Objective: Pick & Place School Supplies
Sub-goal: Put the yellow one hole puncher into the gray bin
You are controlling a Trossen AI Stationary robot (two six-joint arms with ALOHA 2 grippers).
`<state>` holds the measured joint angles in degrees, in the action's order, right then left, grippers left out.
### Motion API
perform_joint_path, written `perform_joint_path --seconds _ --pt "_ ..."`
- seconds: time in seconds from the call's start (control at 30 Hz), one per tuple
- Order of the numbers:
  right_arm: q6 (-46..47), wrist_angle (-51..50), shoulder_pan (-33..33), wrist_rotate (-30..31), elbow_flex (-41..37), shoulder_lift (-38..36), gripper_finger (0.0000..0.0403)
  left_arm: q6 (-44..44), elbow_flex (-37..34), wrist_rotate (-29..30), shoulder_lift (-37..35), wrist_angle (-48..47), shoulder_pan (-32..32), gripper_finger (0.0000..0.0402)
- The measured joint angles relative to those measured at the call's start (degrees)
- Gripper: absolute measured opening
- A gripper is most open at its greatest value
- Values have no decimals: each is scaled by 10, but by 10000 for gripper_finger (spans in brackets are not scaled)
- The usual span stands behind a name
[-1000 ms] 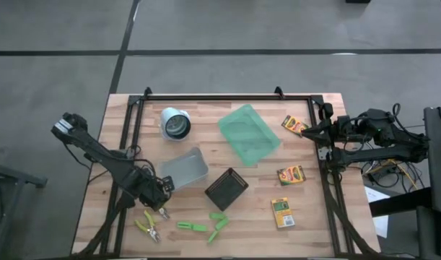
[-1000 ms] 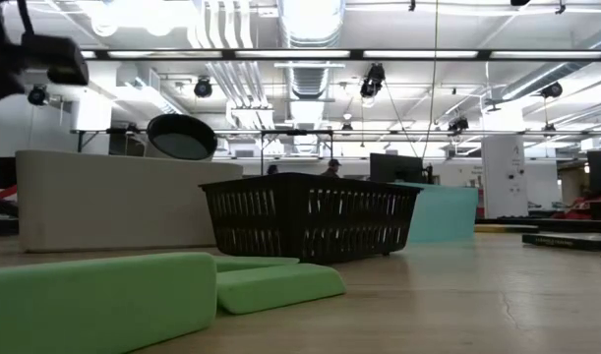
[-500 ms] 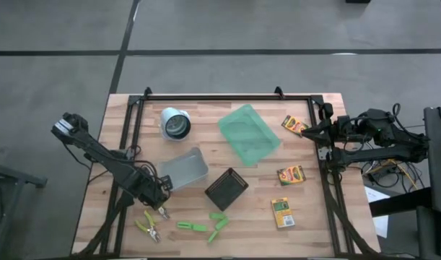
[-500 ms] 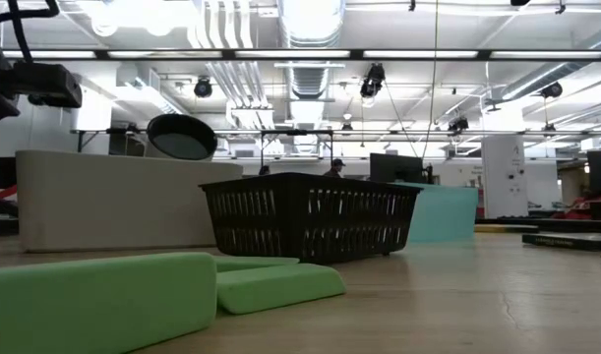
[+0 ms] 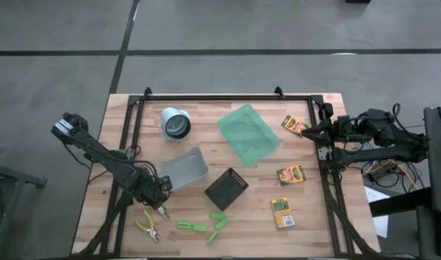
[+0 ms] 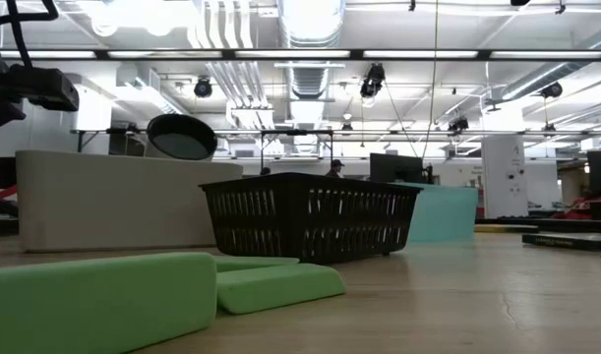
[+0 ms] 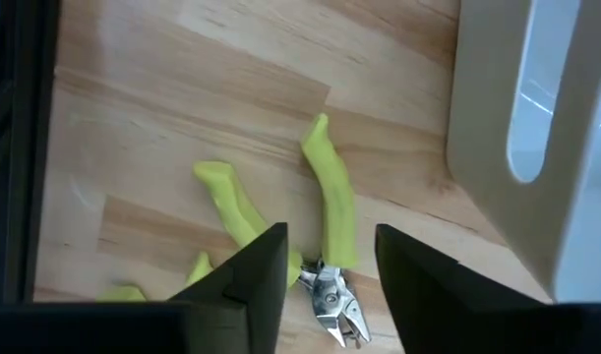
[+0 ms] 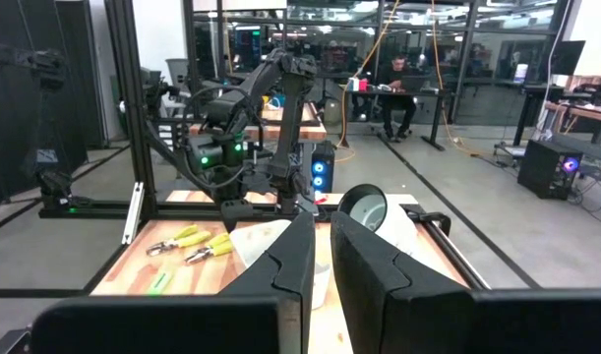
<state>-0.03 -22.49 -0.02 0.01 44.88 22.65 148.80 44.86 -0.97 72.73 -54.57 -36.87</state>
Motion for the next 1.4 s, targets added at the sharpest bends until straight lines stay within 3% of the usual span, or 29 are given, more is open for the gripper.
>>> perform_joint_path --seconds 0.13,0.63,1.4 --pt "0 0 0 0 0 0 36 0 -3 3 1 1 0 186" --pt "0 0 0 0 0 0 36 -60 -9 47 30 35 -5 188" --pt "0 0 0 0 0 0 36 -39 -3 110 85 44 -71 188"
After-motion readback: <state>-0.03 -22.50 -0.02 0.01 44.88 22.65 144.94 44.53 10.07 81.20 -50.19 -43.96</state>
